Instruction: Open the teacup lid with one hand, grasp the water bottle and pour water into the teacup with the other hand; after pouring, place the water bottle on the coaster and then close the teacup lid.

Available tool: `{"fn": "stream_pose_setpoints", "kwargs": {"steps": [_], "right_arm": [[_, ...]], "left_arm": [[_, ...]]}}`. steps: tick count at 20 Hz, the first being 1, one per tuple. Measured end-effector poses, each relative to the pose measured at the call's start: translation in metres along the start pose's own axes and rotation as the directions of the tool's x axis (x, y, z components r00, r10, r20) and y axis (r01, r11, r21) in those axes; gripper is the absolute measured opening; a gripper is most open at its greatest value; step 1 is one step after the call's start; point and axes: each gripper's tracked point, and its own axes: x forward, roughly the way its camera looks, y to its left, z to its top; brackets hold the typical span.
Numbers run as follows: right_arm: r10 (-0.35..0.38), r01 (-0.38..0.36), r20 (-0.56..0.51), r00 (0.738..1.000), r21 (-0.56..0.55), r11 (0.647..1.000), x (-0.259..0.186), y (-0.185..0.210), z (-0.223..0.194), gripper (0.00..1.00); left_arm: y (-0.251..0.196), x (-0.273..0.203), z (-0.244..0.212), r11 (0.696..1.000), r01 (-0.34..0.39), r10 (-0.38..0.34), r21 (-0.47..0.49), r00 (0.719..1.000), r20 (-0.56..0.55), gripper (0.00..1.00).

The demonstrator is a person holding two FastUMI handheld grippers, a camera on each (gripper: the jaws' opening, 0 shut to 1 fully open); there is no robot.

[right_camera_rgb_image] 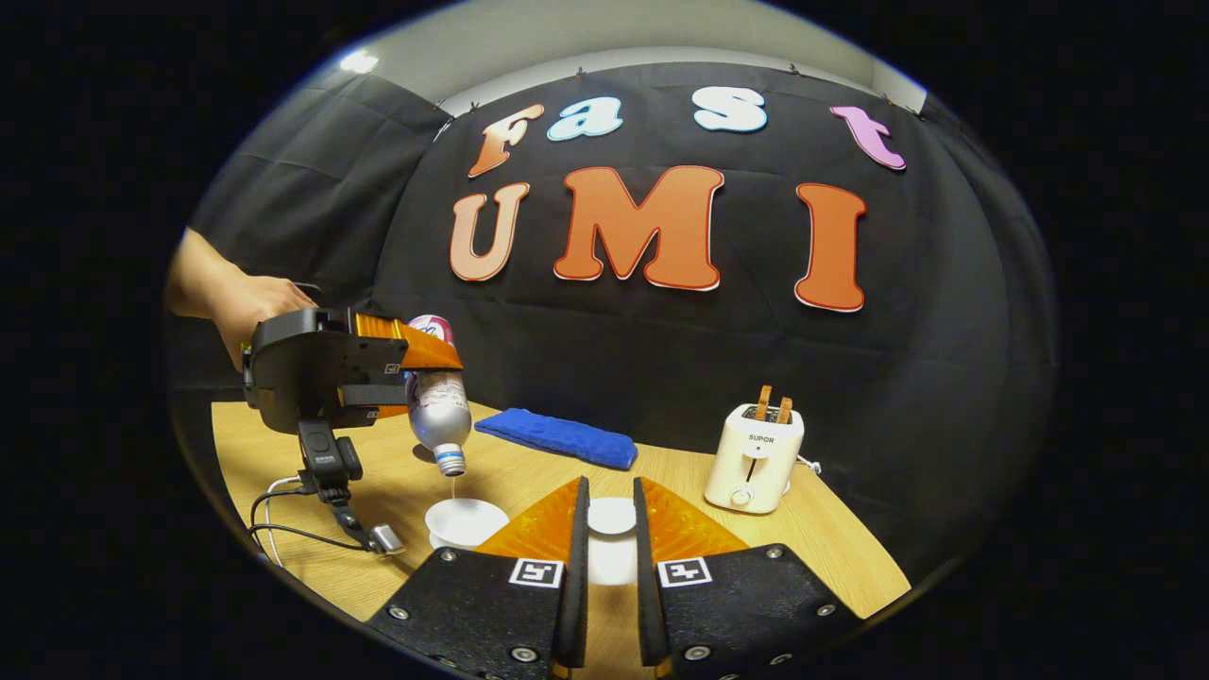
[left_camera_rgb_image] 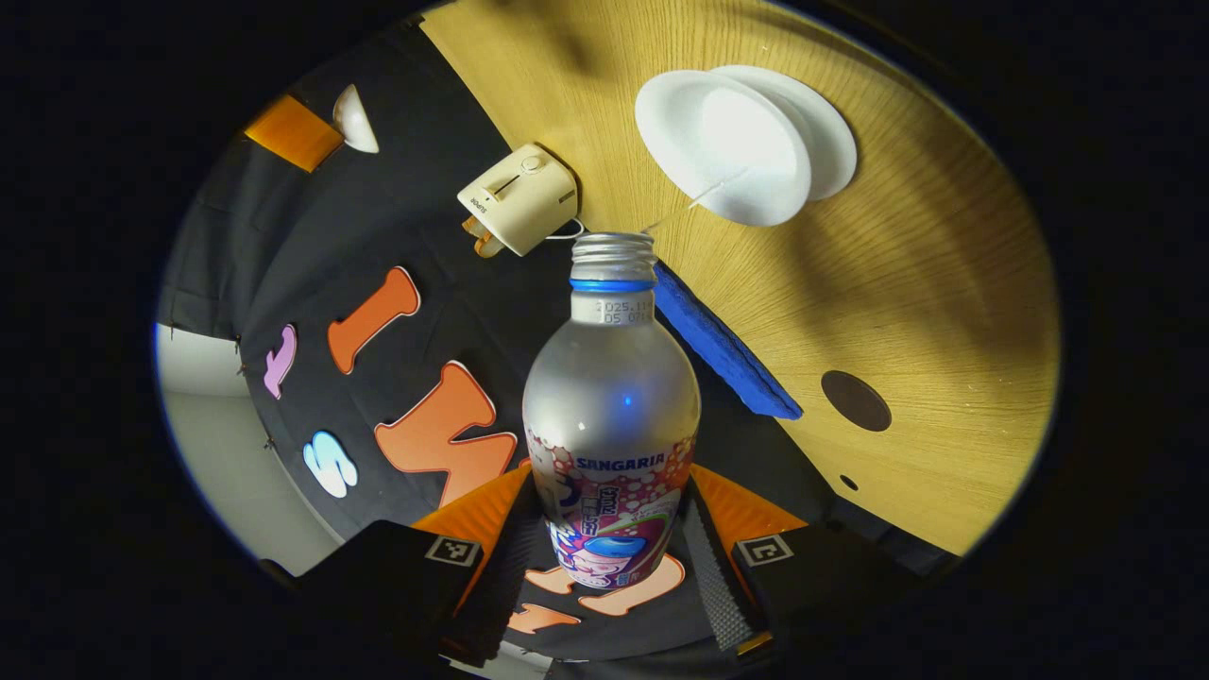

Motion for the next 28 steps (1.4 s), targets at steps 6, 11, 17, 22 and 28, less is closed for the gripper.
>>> {"fn": "stream_pose_setpoints", "kwargs": {"steps": [6, 11, 17, 22, 28], "right_arm": [[0.01, -0.01, -0.001, 1.0, -0.001, 1.0, 0.0, 0.003, 0.0, 0.22], [0.02, -0.02, -0.002, 1.0, 0.009, 1.0, 0.003, 0.006, -0.001, 0.22], [0.038, -0.038, -0.013, 0.999, 0.006, 0.999, 0.008, 0.014, -0.001, 0.22], [0.053, -0.053, -0.016, 0.998, 0.01, 0.999, 0.018, 0.025, 0.003, 0.22], [0.062, -0.062, -0.024, 0.998, 0.012, 0.998, 0.032, 0.039, 0.011, 0.22]], "left_arm": [[0.008, 0.001, 0.006, 1.0, -0.02, 0.02, 0.002, 1.0, 0.017, 0.83], [0.002, -0.001, 0.01, 0.988, -0.024, 0.026, -0.155, 1.0, 0.01, 0.83], [-0.018, -0.006, -0.006, 0.933, -0.022, 0.012, -0.358, 0.999, -0.03, 0.83], [-0.023, -0.01, -0.03, 0.778, -0.095, 0.04, -0.621, 0.994, -0.102, 0.82], [-0.034, -0.013, -0.064, 0.516, -0.231, 0.086, -0.825, 0.972, -0.218, 0.82]]}}
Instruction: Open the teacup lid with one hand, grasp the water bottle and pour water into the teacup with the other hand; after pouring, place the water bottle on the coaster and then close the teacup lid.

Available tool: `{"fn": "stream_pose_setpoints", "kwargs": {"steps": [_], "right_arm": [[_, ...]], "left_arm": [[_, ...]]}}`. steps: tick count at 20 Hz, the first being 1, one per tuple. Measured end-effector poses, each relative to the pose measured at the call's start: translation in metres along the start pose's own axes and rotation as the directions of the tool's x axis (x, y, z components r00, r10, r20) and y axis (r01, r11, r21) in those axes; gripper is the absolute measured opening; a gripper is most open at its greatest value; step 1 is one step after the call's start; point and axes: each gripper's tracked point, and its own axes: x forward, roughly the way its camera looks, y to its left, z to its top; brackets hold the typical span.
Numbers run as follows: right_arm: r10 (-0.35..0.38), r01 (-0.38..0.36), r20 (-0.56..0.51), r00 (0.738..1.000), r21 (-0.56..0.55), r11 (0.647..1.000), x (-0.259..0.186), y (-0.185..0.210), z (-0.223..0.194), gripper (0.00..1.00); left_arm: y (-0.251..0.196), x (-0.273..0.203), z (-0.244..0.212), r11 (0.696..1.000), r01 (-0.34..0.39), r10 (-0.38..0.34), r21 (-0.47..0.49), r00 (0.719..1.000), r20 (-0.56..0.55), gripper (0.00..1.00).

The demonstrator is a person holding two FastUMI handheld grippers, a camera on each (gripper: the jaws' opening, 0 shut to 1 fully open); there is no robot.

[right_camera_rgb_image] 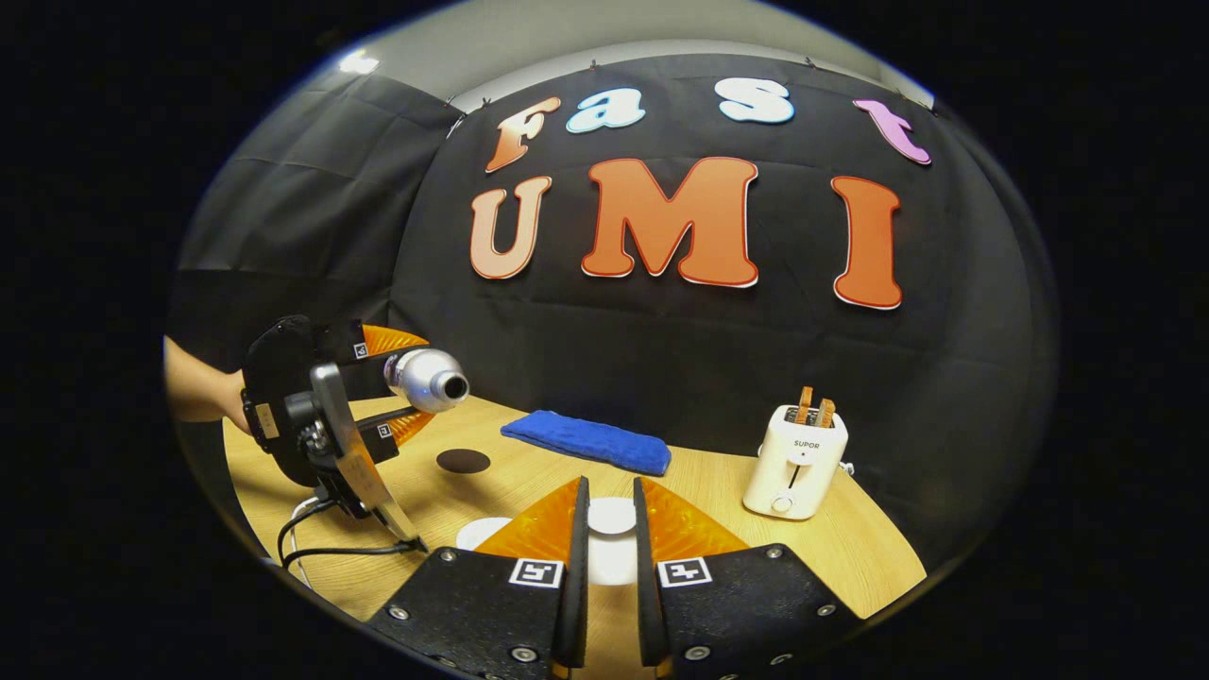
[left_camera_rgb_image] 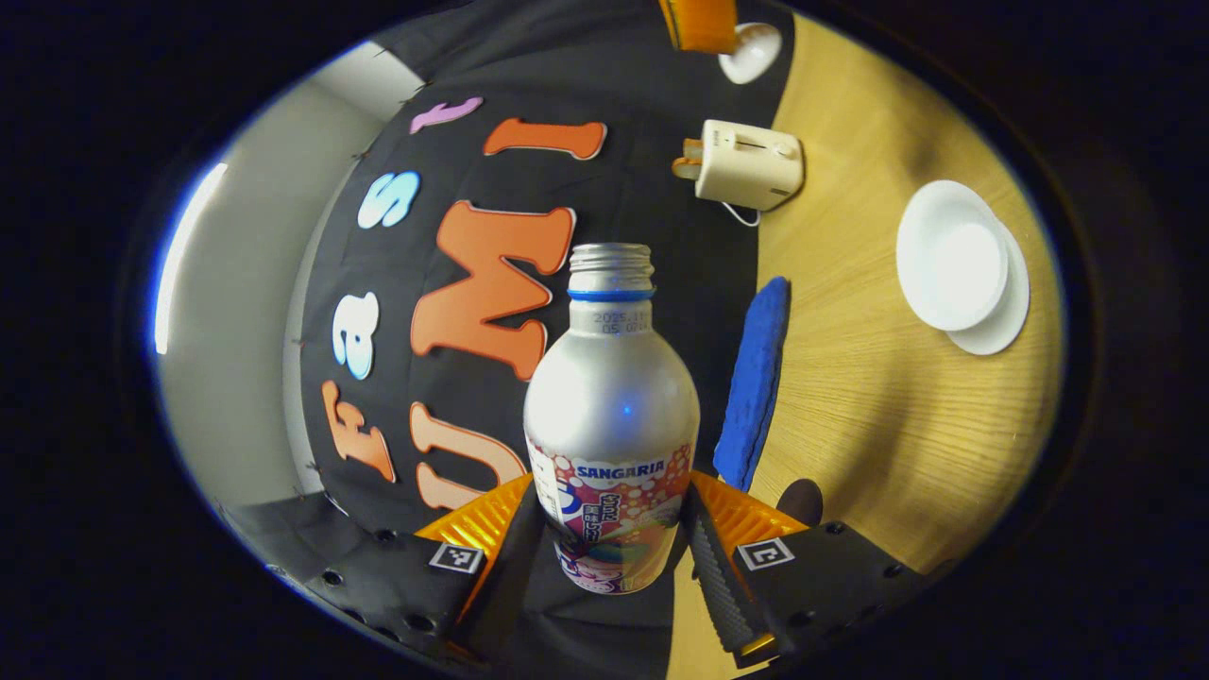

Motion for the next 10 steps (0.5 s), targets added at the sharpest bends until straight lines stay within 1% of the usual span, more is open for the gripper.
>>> {"fn": "stream_pose_setpoints", "kwargs": {"steps": [2, 3, 4, 5, 6, 7, 9, 10], "right_arm": [[0.001, -0.001, -0.008, 1.0, 0.0, 1.0, 0.007, 0.006, 0.002, 0.22], [0.004, -0.004, -0.008, 1.0, -0.002, 1.0, 0.01, 0.011, 0.004, 0.22], [0.005, -0.005, -0.006, 1.0, -0.004, 1.0, 0.012, 0.015, 0.008, 0.22], [0.008, -0.008, -0.006, 1.0, -0.006, 1.0, 0.015, 0.02, 0.008, 0.22], [0.011, -0.011, -0.006, 1.0, -0.007, 1.0, 0.018, 0.024, 0.01, 0.22], [0.011, -0.011, -0.009, 1.0, -0.008, 1.0, 0.021, 0.028, 0.009, 0.22], [0.011, -0.011, -0.014, 1.0, -0.011, 1.0, 0.027, 0.035, 0.011, 0.22], [0.012, -0.012, -0.018, 1.0, -0.009, 1.0, 0.029, 0.038, 0.011, 0.22]], "left_arm": [[0.012, 0.005, -0.009, 0.989, -0.051, 0.049, -0.139, 0.999, -0.02, 0.82], [0.02, 0.009, -0.013, 0.974, -0.078, 0.073, -0.21, 0.997, -0.033, 0.77], [0.03, 0.013, -0.017, 0.952, -0.107, 0.097, -0.285, 0.994, -0.049, 0.77], [0.034, 0.017, -0.022, 0.924, -0.123, 0.107, -0.361, 0.992, -0.064, 0.77], [0.04, 0.022, -0.028, 0.89, -0.141, 0.119, -0.433, 0.99, -0.078, 0.82], [0.047, 0.028, -0.031, 0.855, -0.15, 0.121, -0.497, 0.989, -0.09, 0.82], [0.056, 0.031, -0.046, 0.785, -0.169, 0.126, -0.596, 0.986, -0.112, 0.82], [0.052, 0.03, -0.05, 0.755, -0.168, 0.123, -0.634, 0.986, -0.116, 0.82]]}}
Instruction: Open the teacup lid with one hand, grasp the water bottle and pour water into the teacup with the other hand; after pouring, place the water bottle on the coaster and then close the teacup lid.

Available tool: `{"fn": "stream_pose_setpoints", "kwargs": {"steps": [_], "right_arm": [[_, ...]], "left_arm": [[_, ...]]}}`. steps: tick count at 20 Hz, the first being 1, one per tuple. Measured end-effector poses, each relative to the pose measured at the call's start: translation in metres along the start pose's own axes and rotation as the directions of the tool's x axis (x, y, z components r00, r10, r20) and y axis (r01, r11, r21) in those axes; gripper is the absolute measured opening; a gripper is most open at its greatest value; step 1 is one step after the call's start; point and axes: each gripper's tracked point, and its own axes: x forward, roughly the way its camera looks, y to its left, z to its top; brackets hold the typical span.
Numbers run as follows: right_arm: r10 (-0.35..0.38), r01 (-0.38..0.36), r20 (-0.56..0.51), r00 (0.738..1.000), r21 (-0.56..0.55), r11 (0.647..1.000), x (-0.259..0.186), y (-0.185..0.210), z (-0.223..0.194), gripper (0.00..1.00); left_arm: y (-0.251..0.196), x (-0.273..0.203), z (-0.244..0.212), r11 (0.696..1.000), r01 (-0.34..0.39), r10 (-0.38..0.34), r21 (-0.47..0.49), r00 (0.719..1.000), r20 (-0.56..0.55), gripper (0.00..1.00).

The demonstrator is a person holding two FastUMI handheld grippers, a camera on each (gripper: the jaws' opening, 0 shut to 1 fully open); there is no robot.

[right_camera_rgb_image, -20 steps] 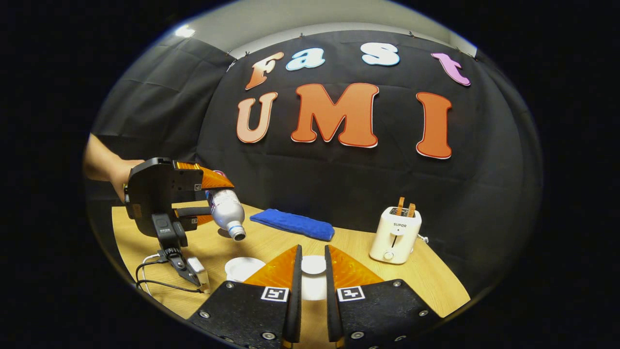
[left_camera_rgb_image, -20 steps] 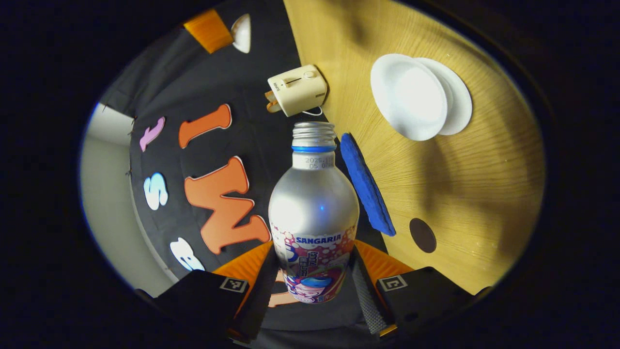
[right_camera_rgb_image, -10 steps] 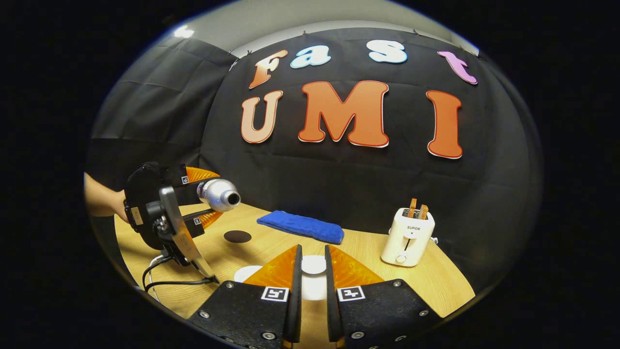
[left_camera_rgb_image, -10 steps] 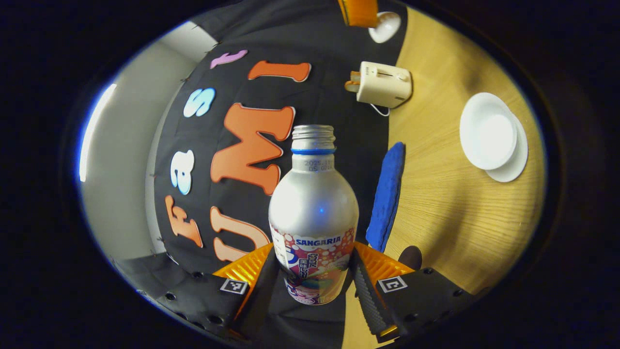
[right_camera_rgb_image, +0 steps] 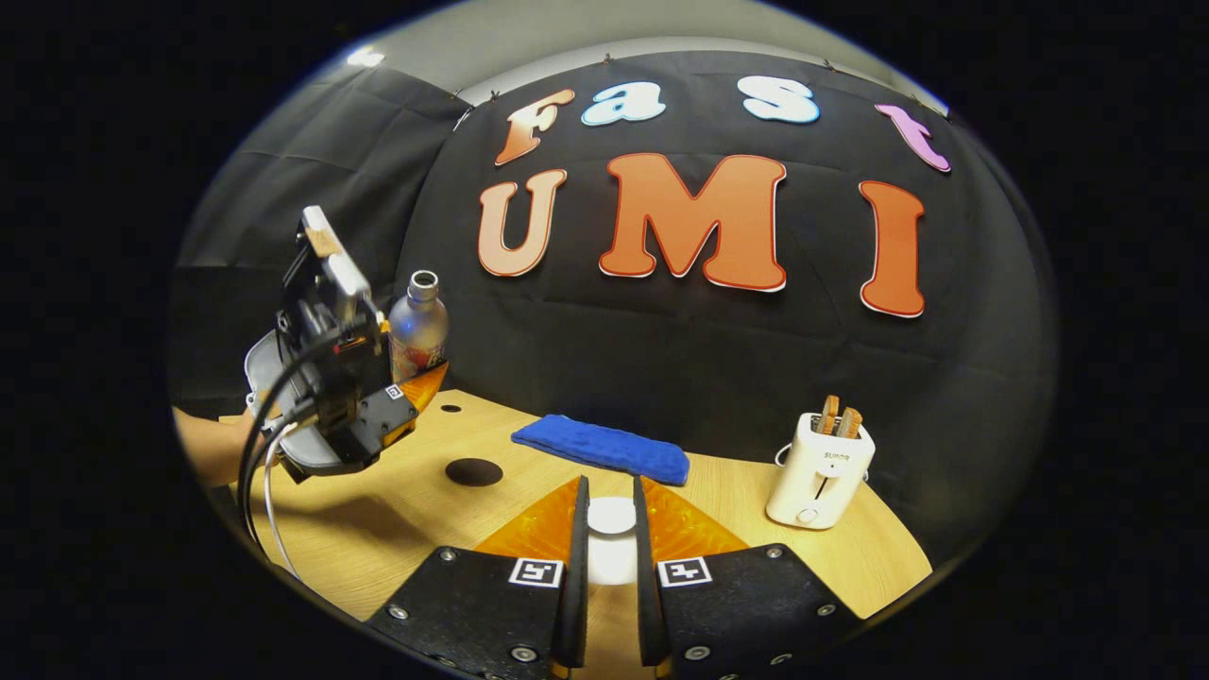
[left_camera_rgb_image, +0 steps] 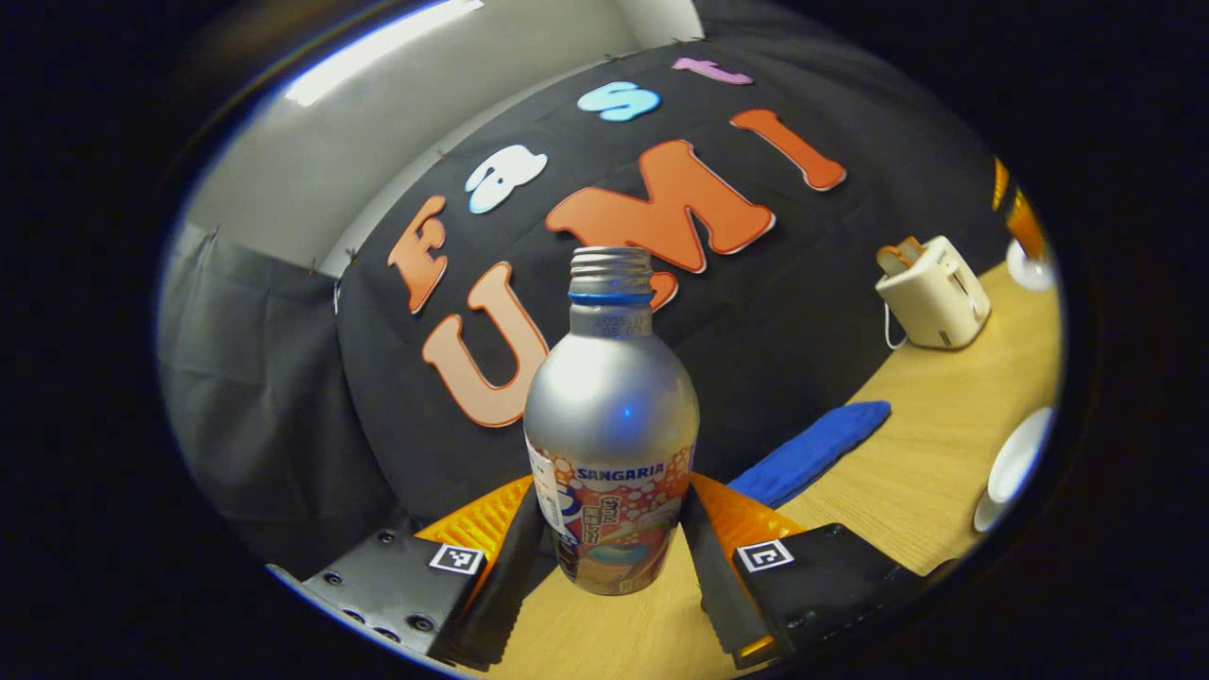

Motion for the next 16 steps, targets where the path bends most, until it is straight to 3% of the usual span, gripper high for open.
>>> {"fn": "stream_pose_setpoints", "kwargs": {"steps": [4, 5, 6, 7, 8, 9, 11, 15, 16], "right_arm": [[-0.006, 0.006, -0.015, 1.0, 0.006, 1.0, 0.007, 0.01, -0.001, 0.22], [-0.007, 0.007, -0.018, 1.0, 0.007, 1.0, 0.009, 0.012, -0.002, 0.22], [-0.008, 0.009, -0.022, 1.0, 0.009, 1.0, 0.01, 0.014, -0.003, 0.23], [-0.007, 0.007, -0.028, 1.0, 0.01, 1.0, 0.011, 0.016, -0.006, 0.23], [-0.011, 0.011, -0.035, 0.999, 0.011, 1.0, 0.013, 0.017, -0.008, 0.23], [-0.009, 0.009, -0.041, 0.999, 0.01, 1.0, 0.013, 0.019, -0.01, 0.23], [-0.006, 0.007, -0.05, 0.999, 0.011, 1.0, 0.016, 0.021, -0.013, 0.23], [-0.002, 0.002, -0.079, 0.997, 0.007, 1.0, 0.02, 0.025, -0.023, 0.23], [0.001, 0.0, -0.089, 0.996, 0.007, 1.0, 0.02, 0.027, -0.027, 0.23]], "left_arm": [[0.007, 0.009, -0.015, 0.981, 0.009, -0.016, -0.195, 0.999, -0.034, 0.82], [0.01, 0.011, -0.021, 0.971, 0.001, -0.013, -0.238, 0.999, -0.049, 0.87], [0.006, 0.012, -0.022, 0.961, 0.015, -0.034, -0.277, 0.997, -0.065, 0.82], [0.008, 0.013, -0.028, 0.948, 0.008, -0.035, -0.317, 0.996, -0.079, 0.87], [0.005, 0.019, -0.032, 0.936, 0.014, -0.049, -0.352, 0.995, -0.092, 0.77], [0.004, 0.02, -0.038, 0.924, 0.008, -0.053, -0.381, 0.993, -0.107, 0.82], [-0.001, 0.021, -0.047, 0.908, 0.017, -0.079, -0.418, 0.988, -0.13, 0.86], [-0.006, 0.029, -0.061, 0.895, 0.034, -0.11, -0.444, 0.983, -0.147, 0.82], [-0.011, 0.029, -0.064, 0.891, 0.047, -0.126, -0.452, 0.981, -0.146, 0.86]]}}
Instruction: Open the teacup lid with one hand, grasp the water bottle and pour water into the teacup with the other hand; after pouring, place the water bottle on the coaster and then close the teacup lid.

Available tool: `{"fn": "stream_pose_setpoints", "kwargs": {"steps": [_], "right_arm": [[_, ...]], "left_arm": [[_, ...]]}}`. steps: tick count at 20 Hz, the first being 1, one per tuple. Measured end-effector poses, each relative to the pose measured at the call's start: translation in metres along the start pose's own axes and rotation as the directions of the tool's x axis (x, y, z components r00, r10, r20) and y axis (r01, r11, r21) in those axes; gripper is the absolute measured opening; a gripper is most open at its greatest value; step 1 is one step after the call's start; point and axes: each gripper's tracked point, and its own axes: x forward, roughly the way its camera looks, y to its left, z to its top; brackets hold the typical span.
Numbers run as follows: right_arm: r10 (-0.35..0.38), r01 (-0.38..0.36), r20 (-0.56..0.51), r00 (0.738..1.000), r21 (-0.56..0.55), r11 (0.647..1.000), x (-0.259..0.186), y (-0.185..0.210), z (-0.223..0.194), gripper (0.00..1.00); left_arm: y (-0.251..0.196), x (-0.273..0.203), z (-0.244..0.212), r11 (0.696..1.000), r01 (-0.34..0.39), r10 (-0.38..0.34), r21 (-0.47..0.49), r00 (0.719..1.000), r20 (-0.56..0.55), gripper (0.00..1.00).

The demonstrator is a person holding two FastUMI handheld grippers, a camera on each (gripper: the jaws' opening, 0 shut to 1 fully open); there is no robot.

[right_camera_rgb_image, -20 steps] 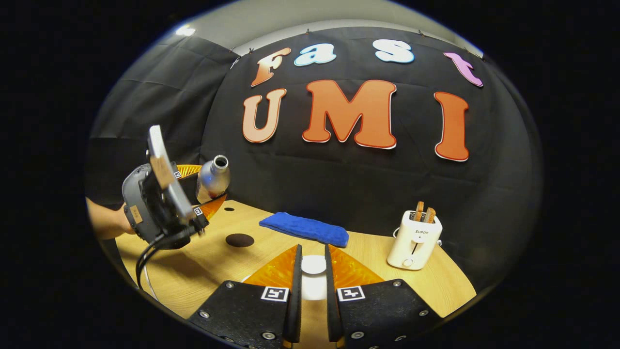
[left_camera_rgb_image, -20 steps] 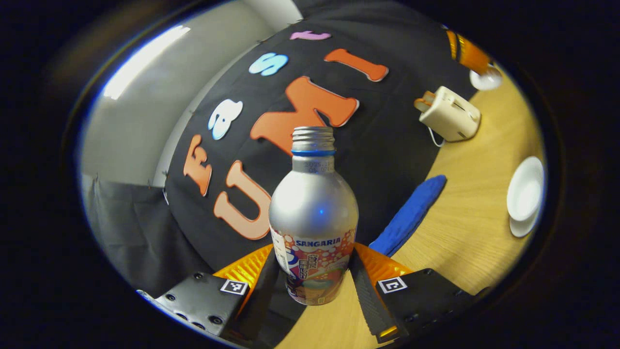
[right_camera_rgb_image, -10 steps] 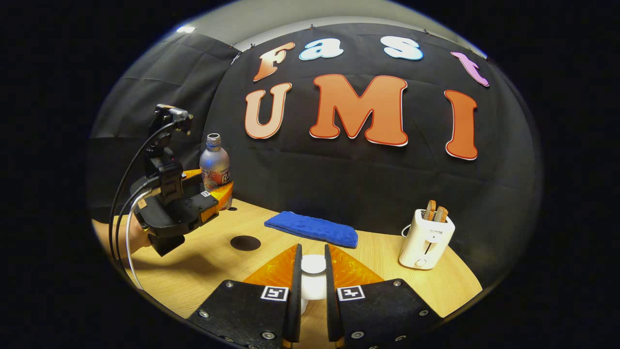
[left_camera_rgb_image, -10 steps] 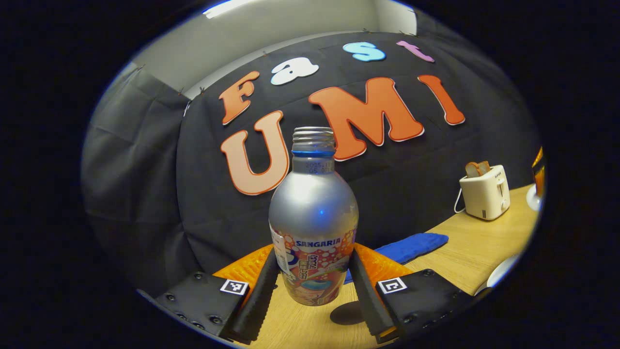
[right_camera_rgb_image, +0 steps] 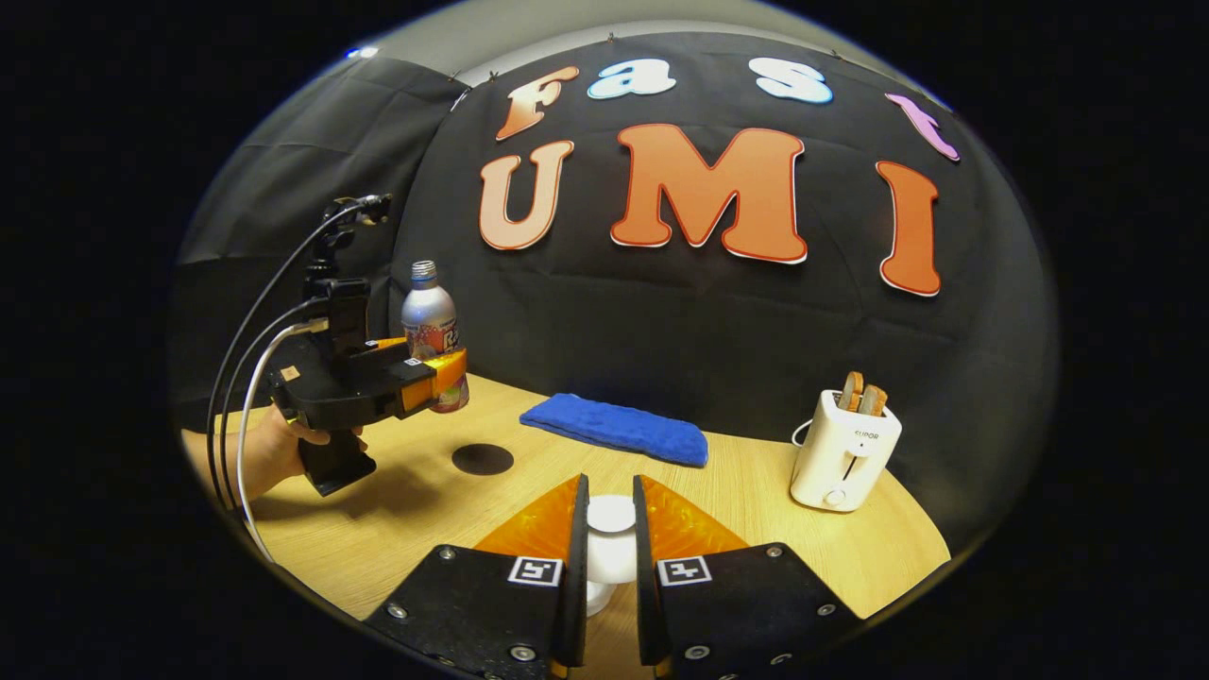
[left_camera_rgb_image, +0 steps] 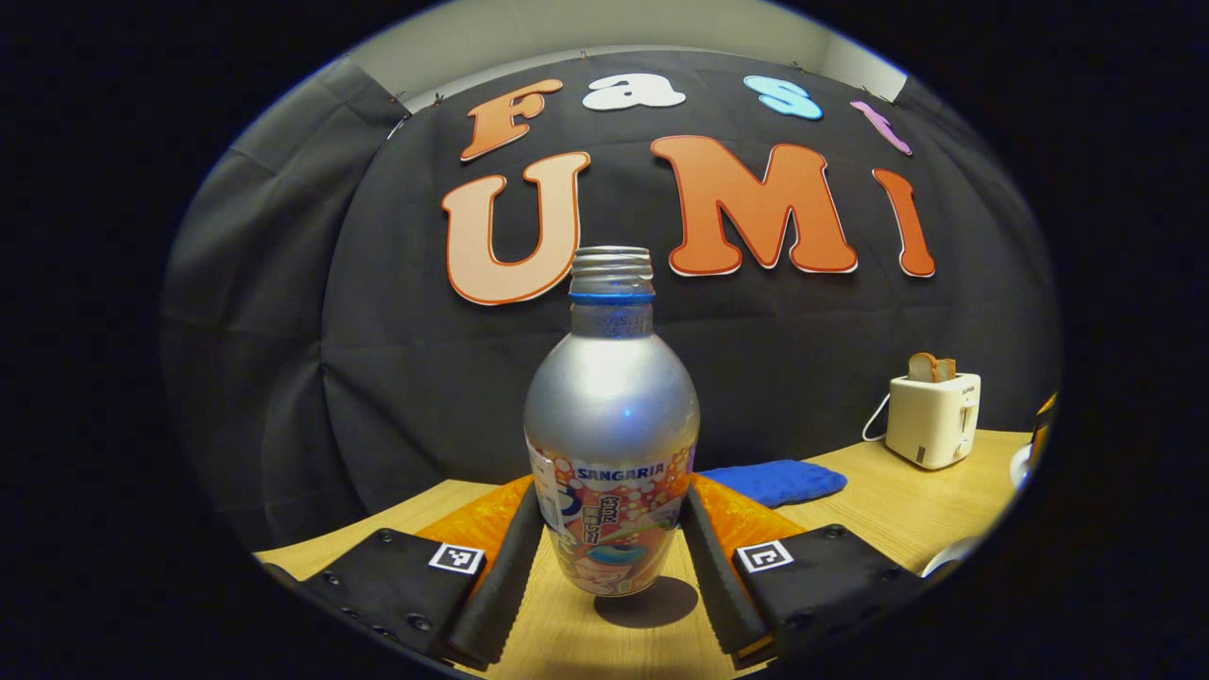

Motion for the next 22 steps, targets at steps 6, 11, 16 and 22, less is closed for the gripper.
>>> {"fn": "stream_pose_setpoints", "kwargs": {"steps": [6, 11, 16, 22], "right_arm": [[0.005, -0.004, -0.027, 1.0, 0.012, 1.0, 0.001, 0.005, -0.013, 0.23], [0.02, -0.018, -0.05, 0.999, 0.034, 0.999, 0.006, 0.011, -0.023, 0.23], [0.045, -0.042, -0.074, 0.996, 0.044, 0.998, 0.013, 0.019, -0.036, 0.22], [0.087, -0.08, -0.09, 0.992, 0.08, 0.994, 0.022, 0.028, -0.045, 0.23]], "left_arm": [[-0.011, 0.023, -0.043, 0.99, 0.036, -0.052, -0.133, 0.992, -0.114, 0.83], [-0.011, 0.04, -0.084, 0.975, 0.031, -0.083, -0.221, 0.97, -0.227, 0.83], [-0.011, 0.046, -0.112, 0.982, 0.032, -0.088, -0.186, 0.949, -0.302, 0.8], [-0.016, 0.05, -0.113, 0.984, 0.051, -0.103, -0.169, 0.945, -0.311, 0.87]]}}
